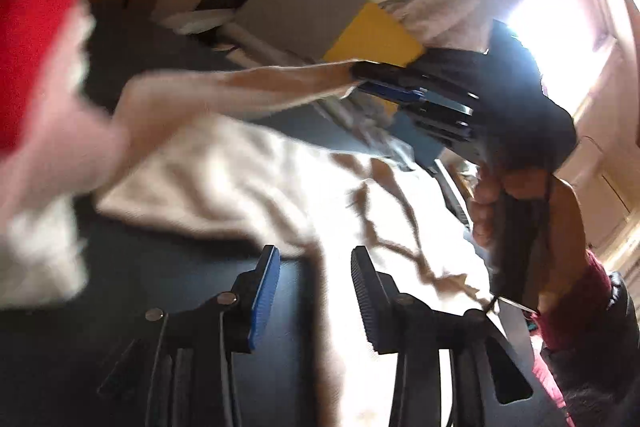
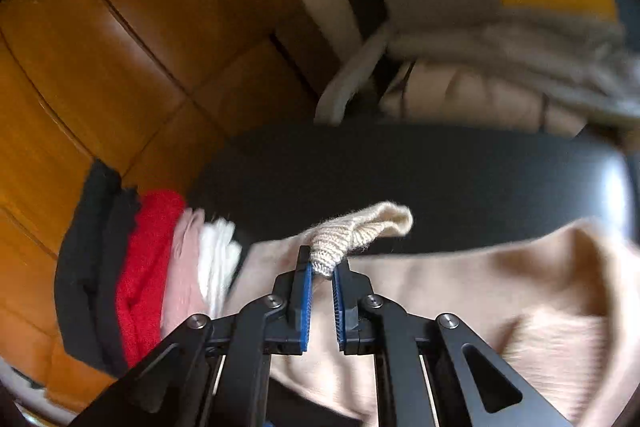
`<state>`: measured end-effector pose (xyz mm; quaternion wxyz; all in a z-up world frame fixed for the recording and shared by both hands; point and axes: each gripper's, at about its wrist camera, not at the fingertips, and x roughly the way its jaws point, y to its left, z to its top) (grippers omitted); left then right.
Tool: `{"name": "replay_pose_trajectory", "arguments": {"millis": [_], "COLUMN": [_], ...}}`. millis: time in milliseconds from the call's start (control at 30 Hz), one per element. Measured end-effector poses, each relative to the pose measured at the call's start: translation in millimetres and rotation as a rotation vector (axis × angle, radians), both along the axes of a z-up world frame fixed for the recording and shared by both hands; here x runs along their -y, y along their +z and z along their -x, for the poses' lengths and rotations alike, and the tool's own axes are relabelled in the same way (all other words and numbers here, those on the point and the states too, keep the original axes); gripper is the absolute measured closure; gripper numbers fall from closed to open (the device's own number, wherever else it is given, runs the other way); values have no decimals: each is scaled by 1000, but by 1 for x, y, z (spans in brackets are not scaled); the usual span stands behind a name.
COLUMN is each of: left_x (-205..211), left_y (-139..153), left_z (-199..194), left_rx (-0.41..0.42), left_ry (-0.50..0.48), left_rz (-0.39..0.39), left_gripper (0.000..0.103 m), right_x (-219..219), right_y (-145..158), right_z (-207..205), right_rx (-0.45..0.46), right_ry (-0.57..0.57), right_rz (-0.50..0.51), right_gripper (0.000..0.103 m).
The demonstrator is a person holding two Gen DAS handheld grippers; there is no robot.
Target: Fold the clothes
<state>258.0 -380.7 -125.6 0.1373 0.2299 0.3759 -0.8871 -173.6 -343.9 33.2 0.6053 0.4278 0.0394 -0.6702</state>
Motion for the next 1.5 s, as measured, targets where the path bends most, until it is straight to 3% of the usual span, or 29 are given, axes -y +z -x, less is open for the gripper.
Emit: {"name": "replay_pose_trajectory", "arguments": {"millis": [100,200,400,567,667,700,767,933,1000,1033,1067,1100,1167,1333,1400,1500], "left_x": [-8,-18,-12,-10,-11,-12,-14,-11,-13,-15,-18,-21,-31,-62,-60,-49], "left_y": [8,4,-31,-38,-41,-41,-38,-39,-37,-34,-32,-29,-23,-17,-17,-20], "left_z": [34,70,109,104,104,104,102,93,94,95,96,98,100,114,112,105], "left_rx": [-18,15,133,99,105,106,101,77,86,95,108,119,126,212,207,179], "left_ry": [-58,-112,-118,-105,-104,-104,-104,-100,-97,-97,-101,-113,-158,-283,-278,-258], "left_rz": [5,14,-53,-81,-62,-57,-57,-77,-64,-51,-35,-16,25,156,142,81], "left_gripper": [64,64,64,64,64,64,64,64,64,64,64,64,64,63,63,63], "right_x": [-41,-90,-181,-231,-243,-249,-254,-237,-220,-212,-203,-195,-181,-185,-194,-219], "right_y": [24,35,1,-65,-91,-95,-101,-101,-100,-99,-95,-86,-66,14,35,42], "right_z": [27,58,113,141,146,148,150,146,143,142,140,137,131,123,126,133], "right_rx": [-57,-96,-73,97,258,308,386,418,358,321,276,219,108,-98,-139,-143], "right_ry": [-70,-162,-340,-428,-448,-454,-466,-487,-503,-511,-511,-499,-472,-447,-468,-506], "right_rz": [14,8,-84,-125,-28,18,99,161,99,60,23,-11,-65,-18,-12,-22], "right_gripper": [93,93,93,93,87,85,69,64,64,72,88,95,96,96,96,96]}}
